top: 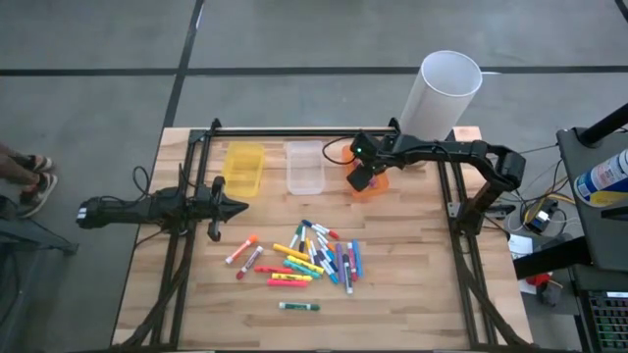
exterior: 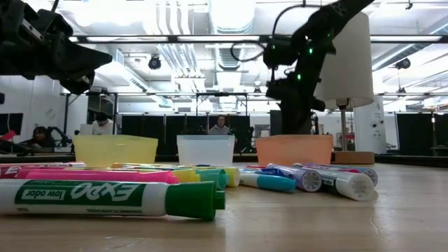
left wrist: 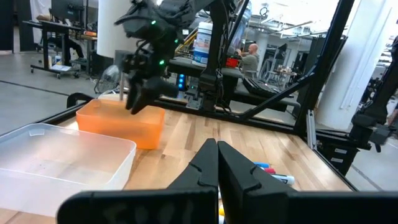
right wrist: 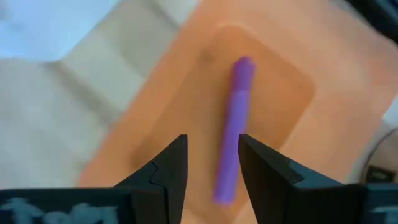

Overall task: Pick & Place Markers
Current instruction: Put the large blue highlighter pen into the orange bin

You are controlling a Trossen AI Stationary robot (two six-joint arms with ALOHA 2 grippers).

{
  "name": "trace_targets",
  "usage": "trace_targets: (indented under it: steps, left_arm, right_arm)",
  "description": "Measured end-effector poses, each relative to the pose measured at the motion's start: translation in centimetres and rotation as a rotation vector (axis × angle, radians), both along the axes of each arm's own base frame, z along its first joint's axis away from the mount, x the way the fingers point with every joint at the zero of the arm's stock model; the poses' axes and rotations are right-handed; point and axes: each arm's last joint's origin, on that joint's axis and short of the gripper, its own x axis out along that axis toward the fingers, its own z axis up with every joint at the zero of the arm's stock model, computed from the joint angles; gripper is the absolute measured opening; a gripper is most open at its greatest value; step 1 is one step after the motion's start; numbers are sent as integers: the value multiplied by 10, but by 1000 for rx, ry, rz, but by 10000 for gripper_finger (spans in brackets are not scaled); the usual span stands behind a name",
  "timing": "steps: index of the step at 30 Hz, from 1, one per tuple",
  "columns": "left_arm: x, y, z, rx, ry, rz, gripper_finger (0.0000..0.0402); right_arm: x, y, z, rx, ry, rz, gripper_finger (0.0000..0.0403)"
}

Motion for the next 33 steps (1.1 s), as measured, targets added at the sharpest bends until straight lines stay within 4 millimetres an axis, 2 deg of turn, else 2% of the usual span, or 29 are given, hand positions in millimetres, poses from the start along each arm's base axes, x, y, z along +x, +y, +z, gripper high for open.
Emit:
trace_targets:
  steps: [8,15,23,28,33]
  left_arm:
    - [0,0,0,0,0,0,0]
    - [0,0,0,0,0,0,0]
    - [0,0,0,0,0,0,0]
    - [0,0,0,0,0,0,0]
    - [0,0,0,0,-1,0,0]
  right_arm:
    - [17,53,13,139,-28,89,118]
    - [20,106,14,218,21,71,109]
    - [24,151,14,284,-16,25,99]
    - [30,175,6,306,-84,-13,102]
    - [36,189,-11,334,-54,-78,132]
